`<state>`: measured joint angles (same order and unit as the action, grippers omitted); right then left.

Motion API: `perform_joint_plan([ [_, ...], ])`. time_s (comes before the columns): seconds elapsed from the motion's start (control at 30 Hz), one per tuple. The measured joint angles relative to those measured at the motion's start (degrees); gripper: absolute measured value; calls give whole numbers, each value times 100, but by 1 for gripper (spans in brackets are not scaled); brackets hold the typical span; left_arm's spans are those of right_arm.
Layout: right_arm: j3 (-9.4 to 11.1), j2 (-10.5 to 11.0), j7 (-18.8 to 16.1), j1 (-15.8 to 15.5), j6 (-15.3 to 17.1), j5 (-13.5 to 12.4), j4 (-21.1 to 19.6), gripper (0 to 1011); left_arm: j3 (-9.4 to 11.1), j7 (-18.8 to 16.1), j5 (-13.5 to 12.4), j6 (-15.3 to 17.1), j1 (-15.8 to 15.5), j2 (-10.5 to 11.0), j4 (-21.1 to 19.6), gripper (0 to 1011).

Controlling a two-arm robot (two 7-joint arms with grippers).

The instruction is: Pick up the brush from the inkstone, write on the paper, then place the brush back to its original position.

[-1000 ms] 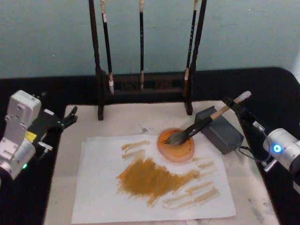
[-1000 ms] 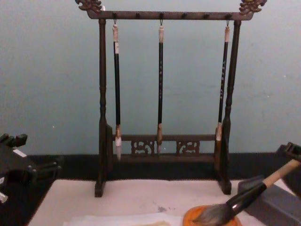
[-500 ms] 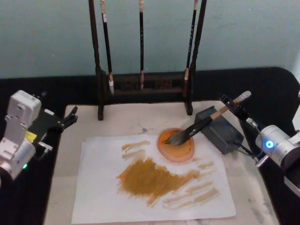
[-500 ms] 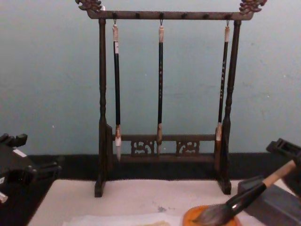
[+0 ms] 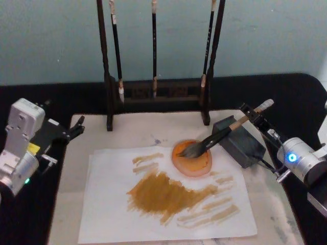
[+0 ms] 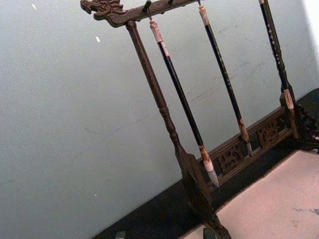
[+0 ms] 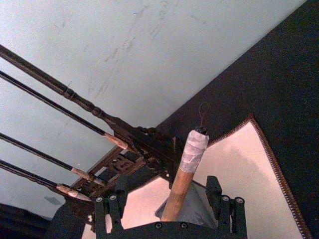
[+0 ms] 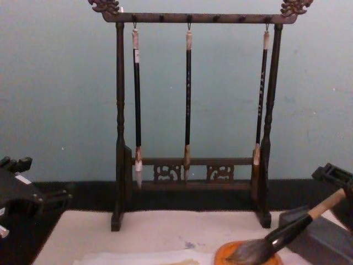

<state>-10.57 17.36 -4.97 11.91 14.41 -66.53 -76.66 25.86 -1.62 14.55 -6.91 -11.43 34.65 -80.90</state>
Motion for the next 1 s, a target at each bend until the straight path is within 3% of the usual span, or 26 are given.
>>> perform_joint_plan([
  [0.33,-125,65,96,22,-95,-94,11,1000,0,0,0,0,0,0,0,1010],
  [0.7,-117,61,89,23,-91,-94,11,1000,0,0,0,0,0,0,0,1010],
  [1.0,-111,57,84,20,-86,-95,9,810,0,0,0,0,0,0,0,1010],
])
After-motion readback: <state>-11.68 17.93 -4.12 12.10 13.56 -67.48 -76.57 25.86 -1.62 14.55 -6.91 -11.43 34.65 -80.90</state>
